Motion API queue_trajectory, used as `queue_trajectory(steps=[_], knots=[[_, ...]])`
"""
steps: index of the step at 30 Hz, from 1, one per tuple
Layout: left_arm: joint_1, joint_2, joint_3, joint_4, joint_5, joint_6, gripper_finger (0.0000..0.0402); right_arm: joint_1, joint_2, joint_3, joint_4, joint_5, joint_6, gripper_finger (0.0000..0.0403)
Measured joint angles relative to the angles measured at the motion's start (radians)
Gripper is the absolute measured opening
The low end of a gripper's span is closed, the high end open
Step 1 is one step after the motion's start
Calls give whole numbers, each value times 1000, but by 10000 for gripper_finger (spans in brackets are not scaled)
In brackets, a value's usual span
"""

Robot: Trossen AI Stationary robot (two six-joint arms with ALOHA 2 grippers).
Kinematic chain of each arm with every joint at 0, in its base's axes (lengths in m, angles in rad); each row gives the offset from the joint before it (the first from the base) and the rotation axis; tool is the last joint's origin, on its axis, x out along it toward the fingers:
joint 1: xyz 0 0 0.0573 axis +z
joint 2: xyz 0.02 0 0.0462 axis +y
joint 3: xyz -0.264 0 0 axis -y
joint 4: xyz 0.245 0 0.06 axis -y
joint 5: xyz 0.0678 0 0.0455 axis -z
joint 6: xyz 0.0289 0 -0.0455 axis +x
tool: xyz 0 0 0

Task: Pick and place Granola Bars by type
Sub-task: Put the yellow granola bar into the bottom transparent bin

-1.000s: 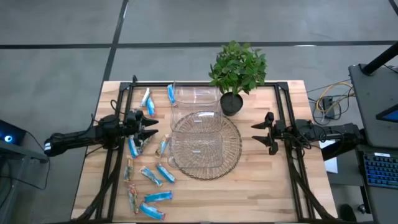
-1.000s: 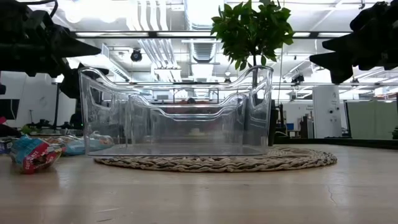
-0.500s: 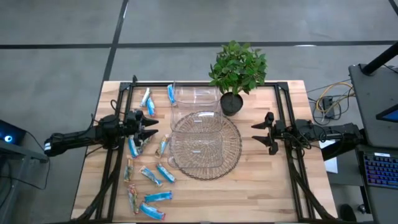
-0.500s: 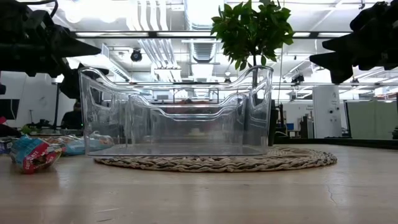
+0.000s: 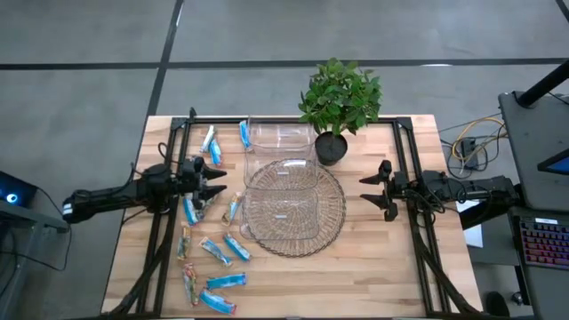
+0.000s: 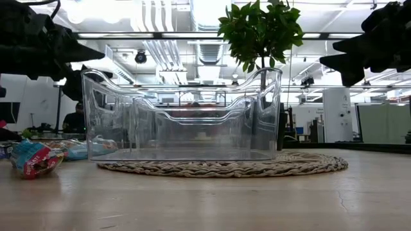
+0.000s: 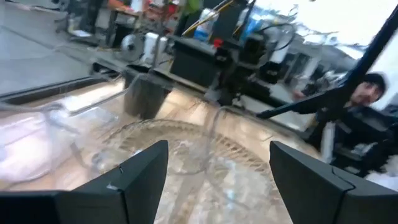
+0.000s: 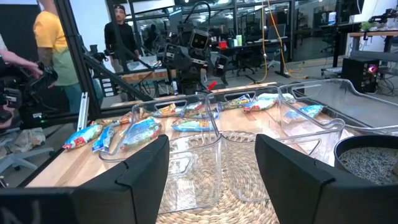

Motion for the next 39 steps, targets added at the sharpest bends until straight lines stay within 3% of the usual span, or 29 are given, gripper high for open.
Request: queue_trajectory(steps=[8, 22, 32, 39], knots=[[6, 90, 128, -56, -44, 66, 261, 0, 0, 0, 0, 0, 0, 227], [68, 472, 485, -144, -87, 105, 261, 0, 0, 0, 0, 0, 0, 229], [75, 688, 743, -249, -357, 336, 261, 0, 0, 0, 0, 0, 0, 227], [80, 777, 848, -257, -513, 321, 261, 0, 0, 0, 0, 0, 0, 227]])
